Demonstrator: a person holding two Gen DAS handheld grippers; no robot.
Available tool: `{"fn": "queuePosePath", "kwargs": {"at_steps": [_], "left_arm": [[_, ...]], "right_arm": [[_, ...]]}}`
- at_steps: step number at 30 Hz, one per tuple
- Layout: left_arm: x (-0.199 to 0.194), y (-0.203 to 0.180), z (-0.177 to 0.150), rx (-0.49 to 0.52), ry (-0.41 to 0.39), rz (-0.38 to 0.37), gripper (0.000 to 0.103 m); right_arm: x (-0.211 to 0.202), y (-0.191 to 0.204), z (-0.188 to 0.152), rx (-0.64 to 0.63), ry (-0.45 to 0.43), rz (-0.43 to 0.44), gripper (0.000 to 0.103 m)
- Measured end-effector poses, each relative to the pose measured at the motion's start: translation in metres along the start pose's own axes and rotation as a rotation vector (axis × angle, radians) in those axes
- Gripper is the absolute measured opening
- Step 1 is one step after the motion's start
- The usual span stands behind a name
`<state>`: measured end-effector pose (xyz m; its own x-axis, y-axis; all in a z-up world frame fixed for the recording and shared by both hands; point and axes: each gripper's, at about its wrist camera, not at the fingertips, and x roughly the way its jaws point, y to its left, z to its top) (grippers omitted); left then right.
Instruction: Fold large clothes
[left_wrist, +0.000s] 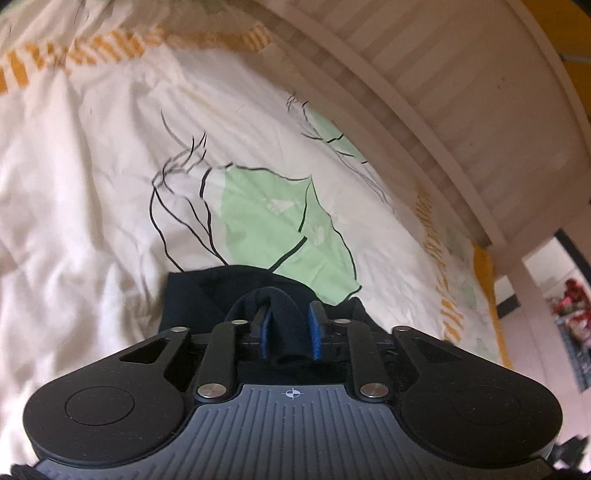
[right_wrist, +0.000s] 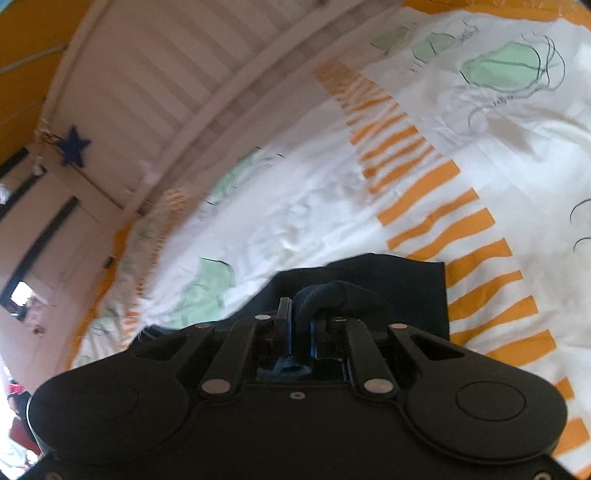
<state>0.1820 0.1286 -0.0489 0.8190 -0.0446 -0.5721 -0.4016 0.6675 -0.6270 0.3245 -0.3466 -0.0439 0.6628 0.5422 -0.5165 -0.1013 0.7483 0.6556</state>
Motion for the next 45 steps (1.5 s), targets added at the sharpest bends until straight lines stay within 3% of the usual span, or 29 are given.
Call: {"fn": "queuePosePath", "kwargs": {"at_steps": [2,5,7,9,11,14,20,24,30,33,41,45], "left_arm": [[0.0,0.006,0.003,-0.041,-0.014,-0.034,0.033],[-0.015,0.003,0.011,-0.034,-0.109,-0.04,0.06],[-0.029,-0.004,0.016,-0.012,-0.166,-0.033,0.064],[-0.043,-0.013,0.017,0.021,-0.194,-0.031,0.068],[-0.054,-0.026,0.014,0.094,-0.202,-0.013,0.072],[-0.064,-0.047,-0.003,0.226,-0.18,0.008,0.073],[-0.05,-0.067,-0.059,0.452,-0.046,0.049,0.073],[-0.032,-0.062,-0.085,0.547,0.03,0.099,0.073],[-0.009,-0.043,-0.085,0.565,0.089,0.212,0.073],[-0.004,-0.035,-0.078,0.525,0.1,0.211,0.074],[-0.001,-0.041,-0.082,0.549,0.11,0.237,0.077],[0.003,-0.041,-0.081,0.545,0.114,0.239,0.078]], "right_arm": [[0.004,-0.007,-0.001,0.031,-0.004,0.003,0.019],[0.004,-0.008,-0.002,0.019,-0.023,0.009,0.024],[0.001,-0.002,-0.003,-0.015,-0.04,0.005,0.042],[-0.007,0.005,-0.003,-0.072,-0.107,-0.019,0.083],[-0.017,0.014,-0.003,-0.126,-0.171,-0.02,0.084],[-0.027,0.033,-0.006,-0.233,-0.184,-0.035,0.084],[-0.019,0.079,-0.039,-0.485,-0.093,-0.045,0.084],[-0.008,0.099,-0.073,-0.625,-0.021,-0.049,0.083],[0.017,0.119,-0.116,-0.811,0.073,-0.093,0.082],[0.03,0.12,-0.116,-0.8,0.086,-0.127,0.082],[0.063,0.119,-0.099,-0.745,0.093,-0.268,0.086],[0.074,0.112,-0.09,-0.703,0.097,-0.314,0.095]]}}
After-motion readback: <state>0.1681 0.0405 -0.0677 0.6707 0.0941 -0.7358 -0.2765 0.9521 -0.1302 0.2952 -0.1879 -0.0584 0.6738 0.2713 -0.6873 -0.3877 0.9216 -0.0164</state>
